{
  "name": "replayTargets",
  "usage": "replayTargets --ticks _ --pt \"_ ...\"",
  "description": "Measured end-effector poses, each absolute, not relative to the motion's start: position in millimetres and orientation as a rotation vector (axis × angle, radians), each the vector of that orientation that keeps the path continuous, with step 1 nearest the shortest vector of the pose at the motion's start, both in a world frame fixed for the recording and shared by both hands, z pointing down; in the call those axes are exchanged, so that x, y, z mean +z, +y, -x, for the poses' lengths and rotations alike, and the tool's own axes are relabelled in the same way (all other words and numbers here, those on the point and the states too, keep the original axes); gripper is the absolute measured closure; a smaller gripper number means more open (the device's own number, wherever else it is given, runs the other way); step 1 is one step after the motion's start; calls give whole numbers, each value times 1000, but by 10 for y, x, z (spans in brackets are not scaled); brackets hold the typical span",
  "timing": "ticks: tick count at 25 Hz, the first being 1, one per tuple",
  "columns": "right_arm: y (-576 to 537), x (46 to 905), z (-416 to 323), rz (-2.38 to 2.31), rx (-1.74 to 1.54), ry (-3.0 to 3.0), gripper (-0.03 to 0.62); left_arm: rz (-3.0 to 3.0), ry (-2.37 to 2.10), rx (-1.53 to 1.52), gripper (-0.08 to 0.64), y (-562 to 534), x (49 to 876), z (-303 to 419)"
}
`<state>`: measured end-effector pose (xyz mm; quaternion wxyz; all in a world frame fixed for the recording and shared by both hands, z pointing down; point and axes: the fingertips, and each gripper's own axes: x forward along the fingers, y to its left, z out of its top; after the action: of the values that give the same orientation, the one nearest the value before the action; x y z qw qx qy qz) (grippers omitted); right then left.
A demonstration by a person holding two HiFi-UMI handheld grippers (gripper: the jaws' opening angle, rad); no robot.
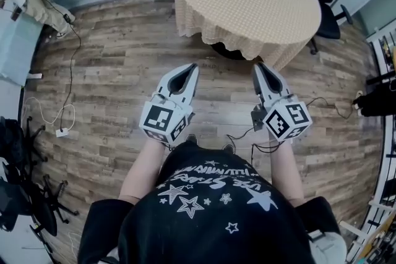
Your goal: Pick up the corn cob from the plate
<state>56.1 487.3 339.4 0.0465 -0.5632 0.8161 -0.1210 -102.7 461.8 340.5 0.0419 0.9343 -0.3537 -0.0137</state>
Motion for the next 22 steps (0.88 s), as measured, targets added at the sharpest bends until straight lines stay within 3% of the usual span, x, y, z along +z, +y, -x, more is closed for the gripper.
replayTargets --ticks 12,22 --pt "4452 3600 -62 1714 -436 2459 543 -2819 -1111 -5 554 4144 3615 1857" --pt "3545 3734 -266 1669 -495 2460 543 -2779 -1182 40 554 3427 3723 1813"
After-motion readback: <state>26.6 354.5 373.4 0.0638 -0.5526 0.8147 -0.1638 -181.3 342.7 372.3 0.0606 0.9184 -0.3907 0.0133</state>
